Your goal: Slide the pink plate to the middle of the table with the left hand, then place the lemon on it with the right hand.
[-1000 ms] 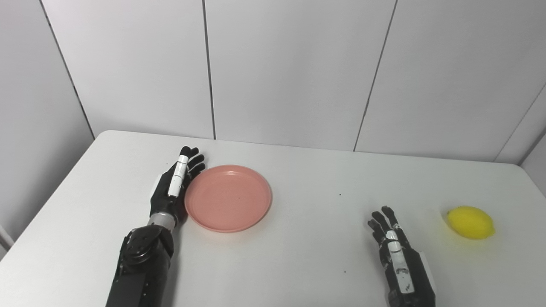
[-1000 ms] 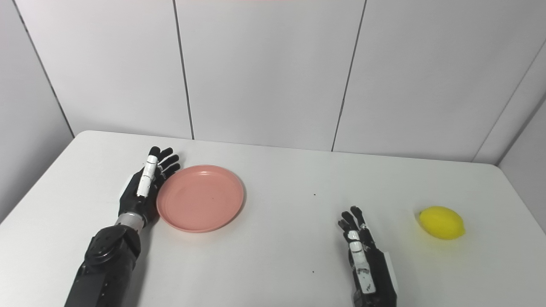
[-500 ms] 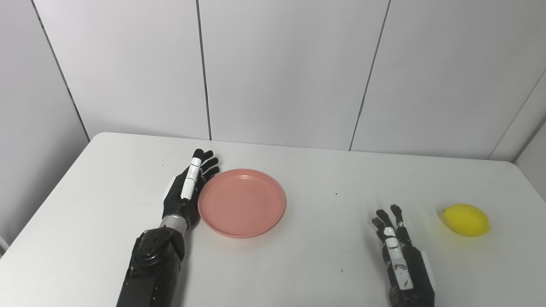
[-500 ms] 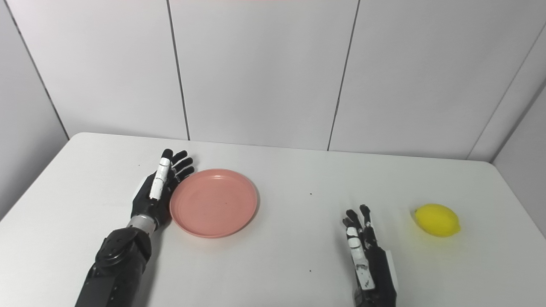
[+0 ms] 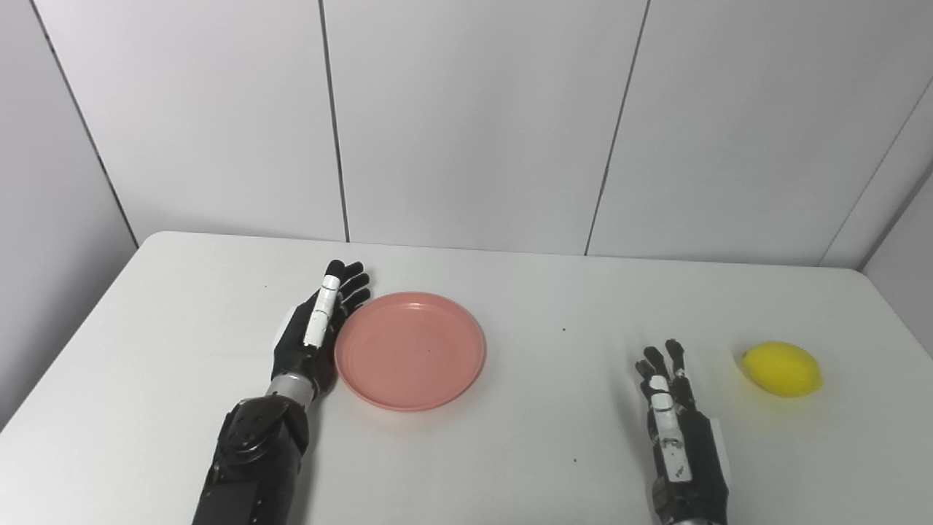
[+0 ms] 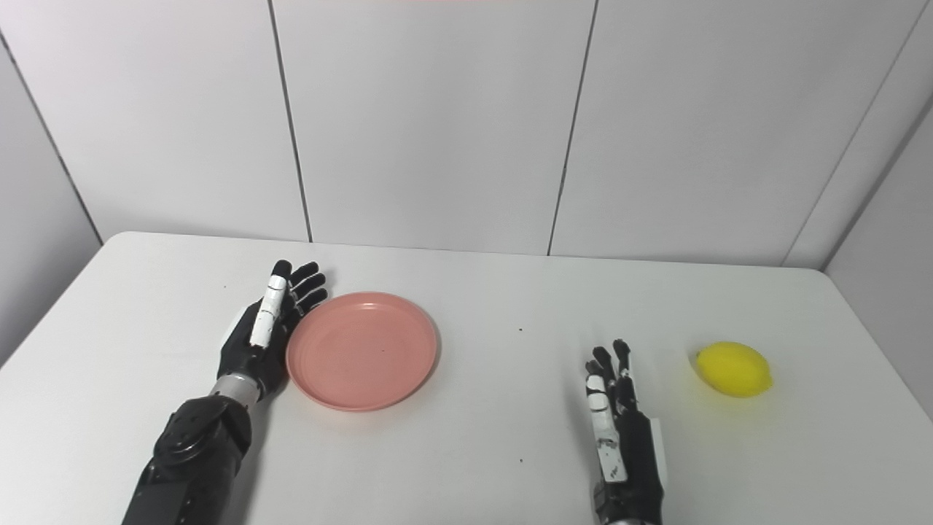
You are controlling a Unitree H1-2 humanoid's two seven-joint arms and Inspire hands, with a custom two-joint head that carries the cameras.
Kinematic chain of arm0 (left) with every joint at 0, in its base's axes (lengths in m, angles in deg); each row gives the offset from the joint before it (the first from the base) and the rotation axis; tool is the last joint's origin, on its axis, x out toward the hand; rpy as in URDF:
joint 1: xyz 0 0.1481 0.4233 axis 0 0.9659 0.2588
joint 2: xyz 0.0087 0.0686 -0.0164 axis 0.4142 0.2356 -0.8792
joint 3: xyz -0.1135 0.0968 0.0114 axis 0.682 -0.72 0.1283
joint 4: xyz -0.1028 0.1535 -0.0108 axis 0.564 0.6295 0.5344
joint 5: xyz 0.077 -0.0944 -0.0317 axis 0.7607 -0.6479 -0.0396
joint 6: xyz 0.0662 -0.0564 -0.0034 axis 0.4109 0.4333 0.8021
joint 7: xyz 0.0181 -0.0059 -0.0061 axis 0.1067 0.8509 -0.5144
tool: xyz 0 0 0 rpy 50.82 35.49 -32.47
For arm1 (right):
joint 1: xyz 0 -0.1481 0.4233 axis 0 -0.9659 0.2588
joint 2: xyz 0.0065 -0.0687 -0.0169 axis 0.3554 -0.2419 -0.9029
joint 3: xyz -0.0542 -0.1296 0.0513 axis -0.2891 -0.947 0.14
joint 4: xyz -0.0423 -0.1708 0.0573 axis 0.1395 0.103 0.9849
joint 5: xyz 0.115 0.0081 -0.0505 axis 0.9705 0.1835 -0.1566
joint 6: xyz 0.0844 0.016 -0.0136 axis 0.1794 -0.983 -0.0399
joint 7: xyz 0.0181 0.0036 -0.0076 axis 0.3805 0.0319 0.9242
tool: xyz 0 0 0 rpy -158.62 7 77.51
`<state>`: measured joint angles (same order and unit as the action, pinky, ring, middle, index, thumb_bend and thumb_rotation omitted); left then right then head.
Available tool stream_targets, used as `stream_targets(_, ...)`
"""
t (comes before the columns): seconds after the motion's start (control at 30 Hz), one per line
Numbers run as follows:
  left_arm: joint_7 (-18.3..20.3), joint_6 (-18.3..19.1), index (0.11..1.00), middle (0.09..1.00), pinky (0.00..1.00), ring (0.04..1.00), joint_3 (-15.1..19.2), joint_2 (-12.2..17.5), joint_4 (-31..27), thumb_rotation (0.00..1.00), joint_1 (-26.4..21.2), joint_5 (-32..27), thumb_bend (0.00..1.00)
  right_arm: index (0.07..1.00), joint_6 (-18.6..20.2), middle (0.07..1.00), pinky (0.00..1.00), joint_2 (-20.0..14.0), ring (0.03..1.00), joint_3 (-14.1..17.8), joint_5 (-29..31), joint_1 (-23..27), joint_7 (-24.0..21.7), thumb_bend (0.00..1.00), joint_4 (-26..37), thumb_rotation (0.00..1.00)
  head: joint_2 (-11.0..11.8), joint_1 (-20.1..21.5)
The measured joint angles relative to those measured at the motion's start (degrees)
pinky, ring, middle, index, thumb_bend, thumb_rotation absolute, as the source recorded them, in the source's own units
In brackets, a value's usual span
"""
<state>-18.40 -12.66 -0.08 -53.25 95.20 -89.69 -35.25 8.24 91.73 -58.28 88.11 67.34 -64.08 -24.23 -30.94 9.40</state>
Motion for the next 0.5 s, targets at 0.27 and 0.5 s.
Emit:
stream_targets(0.27, 0.51, -0.02, 0.808, 0.85, 0.93, 0.874, -0.29, -0.2, -0.26, 0.81, 0.3, -0.09, 0.77, 0.999, -0.01, 0.932, 1.0, 0.93, 0.938, -0.54, -0.96, 0.54, 0.37, 0.67, -0.76, 0.78, -0.09, 1.94)
stream_targets(0.5, 0.83, 0.01, 0.789, 0.841, 0.93, 0.866, -0.47, -0.49, -1.19, 0.82, 0.96, -0.29, 0.78, 1.0, -0.01, 0.936, 1.0, 1.25, 0.941, -0.87, -1.11, 0.82, 0.43, 0.68, -1.02, 0.78, -0.09, 3.08)
